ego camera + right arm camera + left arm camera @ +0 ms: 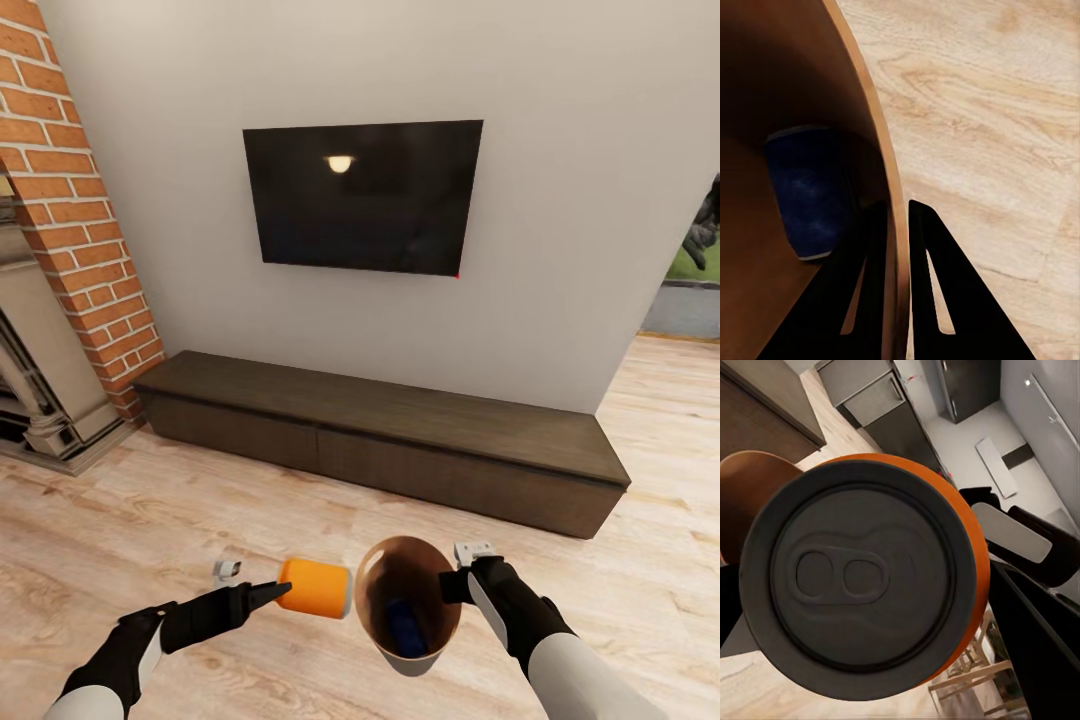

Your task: Put the three can of soda from the living room inside the tash can in the kitchen.

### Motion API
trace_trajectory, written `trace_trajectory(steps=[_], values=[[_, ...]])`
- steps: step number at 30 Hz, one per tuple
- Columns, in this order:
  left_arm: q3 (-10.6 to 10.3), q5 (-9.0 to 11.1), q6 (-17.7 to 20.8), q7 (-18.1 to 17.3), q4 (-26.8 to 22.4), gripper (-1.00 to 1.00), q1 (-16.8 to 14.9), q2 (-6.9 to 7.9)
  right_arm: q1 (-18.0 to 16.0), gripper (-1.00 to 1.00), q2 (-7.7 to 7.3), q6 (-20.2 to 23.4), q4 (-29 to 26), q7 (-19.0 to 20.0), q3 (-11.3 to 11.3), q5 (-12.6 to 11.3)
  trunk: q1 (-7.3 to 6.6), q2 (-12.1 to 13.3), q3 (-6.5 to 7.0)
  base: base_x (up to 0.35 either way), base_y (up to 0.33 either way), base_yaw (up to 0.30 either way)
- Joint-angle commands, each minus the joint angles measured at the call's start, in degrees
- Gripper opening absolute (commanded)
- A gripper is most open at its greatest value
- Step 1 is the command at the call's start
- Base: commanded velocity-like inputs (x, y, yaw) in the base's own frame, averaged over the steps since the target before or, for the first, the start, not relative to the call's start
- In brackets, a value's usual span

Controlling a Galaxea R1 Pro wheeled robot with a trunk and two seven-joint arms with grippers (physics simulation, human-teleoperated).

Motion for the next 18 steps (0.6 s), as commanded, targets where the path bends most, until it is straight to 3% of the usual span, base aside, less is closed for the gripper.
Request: trace_trajectory(steps=[1, 12, 18], values=[[0.0, 0.0, 0.0, 0.0, 0.0, -1.00, 0.0, -0.02, 0.0, -1.00, 0.01, 0.0, 0.1, 0.4, -0.1, -0.6, 0.00, 0.0, 0.01, 0.000, 0.000, 0.000], [-0.3, 0.0, 3.7, 0.0, -0.6, -1.00, 0.0, -1.34, -0.1, -1.00, 0.01, 0.0, 0.8, 0.4, -0.1, -0.6, 0.00, 0.0, 0.01, 0.000, 0.000, 0.000], [-0.3, 0.0, 4.6, 0.0, -4.4, -1.00, 0.0, -3.35, -0.1, -1.00, 0.01, 0.0, 0.8, 0.4, -0.1, -0.6, 0.00, 0.0, 0.01, 0.000, 0.000, 0.000]])
